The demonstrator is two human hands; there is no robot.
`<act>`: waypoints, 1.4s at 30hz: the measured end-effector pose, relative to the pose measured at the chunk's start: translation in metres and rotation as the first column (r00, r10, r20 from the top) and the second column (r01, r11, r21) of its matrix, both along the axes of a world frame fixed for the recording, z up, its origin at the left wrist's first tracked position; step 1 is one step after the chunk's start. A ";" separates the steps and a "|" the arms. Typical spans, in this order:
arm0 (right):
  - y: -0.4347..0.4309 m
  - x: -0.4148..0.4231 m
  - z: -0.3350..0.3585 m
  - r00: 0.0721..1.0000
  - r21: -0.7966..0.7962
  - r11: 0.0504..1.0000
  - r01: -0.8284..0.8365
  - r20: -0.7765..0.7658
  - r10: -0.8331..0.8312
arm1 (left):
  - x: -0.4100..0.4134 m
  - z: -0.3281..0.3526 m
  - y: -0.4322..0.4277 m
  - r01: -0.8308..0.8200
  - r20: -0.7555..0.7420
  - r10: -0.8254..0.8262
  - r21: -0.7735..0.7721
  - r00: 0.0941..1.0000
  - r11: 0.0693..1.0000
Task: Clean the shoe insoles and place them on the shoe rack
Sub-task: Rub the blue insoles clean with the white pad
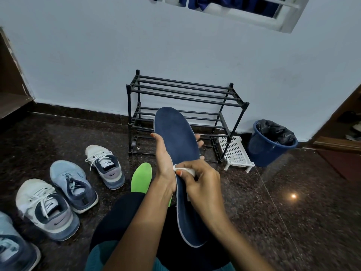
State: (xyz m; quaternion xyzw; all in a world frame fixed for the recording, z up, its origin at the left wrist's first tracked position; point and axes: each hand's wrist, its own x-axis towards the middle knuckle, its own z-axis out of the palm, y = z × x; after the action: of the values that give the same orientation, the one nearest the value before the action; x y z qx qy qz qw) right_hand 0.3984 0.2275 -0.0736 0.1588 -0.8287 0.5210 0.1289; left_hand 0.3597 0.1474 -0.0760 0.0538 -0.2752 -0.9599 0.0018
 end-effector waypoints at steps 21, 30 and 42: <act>0.002 -0.005 0.000 0.999 0.081 0.996 0.034 -0.035 -0.031 | -0.002 -0.002 0.000 -0.001 0.009 0.001 -0.018 1.000 1.000; 0.002 0.003 -0.002 0.999 0.069 0.998 0.003 -0.035 -0.001 | -0.004 -0.004 -0.002 0.027 -0.008 -0.027 0.035 1.000 0.999; 0.003 -0.012 0.000 0.996 0.033 0.995 0.094 0.004 -0.094 | -0.003 -0.001 0.003 -0.009 0.010 0.009 -0.010 1.000 1.000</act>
State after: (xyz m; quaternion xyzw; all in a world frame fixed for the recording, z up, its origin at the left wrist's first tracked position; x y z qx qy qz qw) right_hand 0.3868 0.2305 -0.0740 0.1204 -0.8439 0.5012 0.1485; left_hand 0.3570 0.1501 -0.0774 0.0599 -0.2797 -0.9582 0.0052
